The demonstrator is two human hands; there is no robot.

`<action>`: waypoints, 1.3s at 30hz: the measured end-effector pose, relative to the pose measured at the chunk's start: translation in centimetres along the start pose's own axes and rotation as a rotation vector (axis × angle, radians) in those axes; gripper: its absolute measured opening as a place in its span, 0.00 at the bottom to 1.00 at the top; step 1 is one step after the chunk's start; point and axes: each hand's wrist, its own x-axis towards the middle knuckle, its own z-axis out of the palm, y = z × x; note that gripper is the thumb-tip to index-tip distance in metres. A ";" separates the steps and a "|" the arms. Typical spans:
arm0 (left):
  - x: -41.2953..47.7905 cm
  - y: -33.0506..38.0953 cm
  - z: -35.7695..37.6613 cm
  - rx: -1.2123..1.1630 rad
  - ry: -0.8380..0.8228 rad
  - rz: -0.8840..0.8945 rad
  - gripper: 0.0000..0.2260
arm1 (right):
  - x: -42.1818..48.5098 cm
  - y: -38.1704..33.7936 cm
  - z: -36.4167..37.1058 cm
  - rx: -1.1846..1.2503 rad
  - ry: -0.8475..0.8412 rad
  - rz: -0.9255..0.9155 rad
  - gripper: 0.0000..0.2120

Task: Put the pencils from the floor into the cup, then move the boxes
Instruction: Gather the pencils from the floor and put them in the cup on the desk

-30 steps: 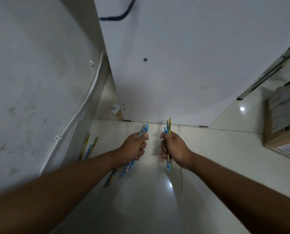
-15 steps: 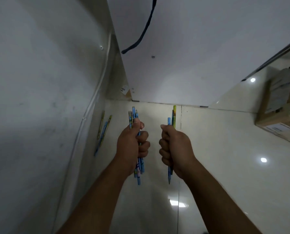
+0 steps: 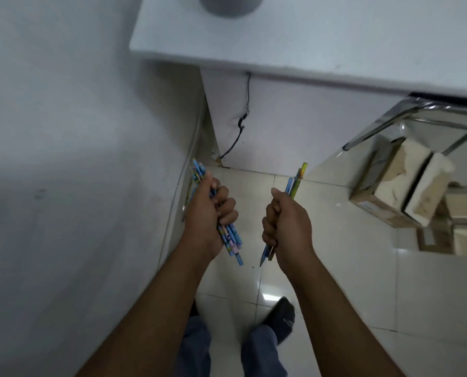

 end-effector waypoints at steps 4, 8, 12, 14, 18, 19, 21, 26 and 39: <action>-7.2 4.0 6.6 -0.135 -0.025 0.079 0.17 | -9.2 -4.3 1.5 0.041 0.135 -0.063 0.23; -15.5 3.9 12.8 -0.079 -0.009 0.025 0.18 | -17.7 -7.9 3.3 0.037 0.263 -0.203 0.22; -20.6 6.0 15.7 0.066 0.013 0.029 0.17 | -22.7 -12.0 3.1 0.019 0.159 -0.151 0.21; -22.4 7.2 16.4 0.232 0.039 0.007 0.16 | -24.8 -14.0 2.4 -0.041 0.065 -0.157 0.20; -26.8 8.9 17.6 0.474 -0.046 -0.062 0.10 | -29.0 -17.9 1.1 -0.382 -0.039 -0.314 0.17; -27.9 9.2 17.8 0.520 -0.094 -0.086 0.11 | -29.8 -18.6 1.0 -0.419 -0.056 -0.341 0.17; -29.8 10.0 18.3 0.586 -0.208 -0.134 0.16 | -30.4 -19.6 0.9 -0.458 -0.101 -0.381 0.16; -31.4 10.8 19.1 0.654 -0.271 -0.129 0.18 | -30.3 -19.8 2.1 -0.657 -0.192 -0.447 0.16; -23.9 17.2 19.4 0.647 -0.422 -0.268 0.21 | -21.7 -25.1 8.4 -0.624 -0.138 -0.672 0.26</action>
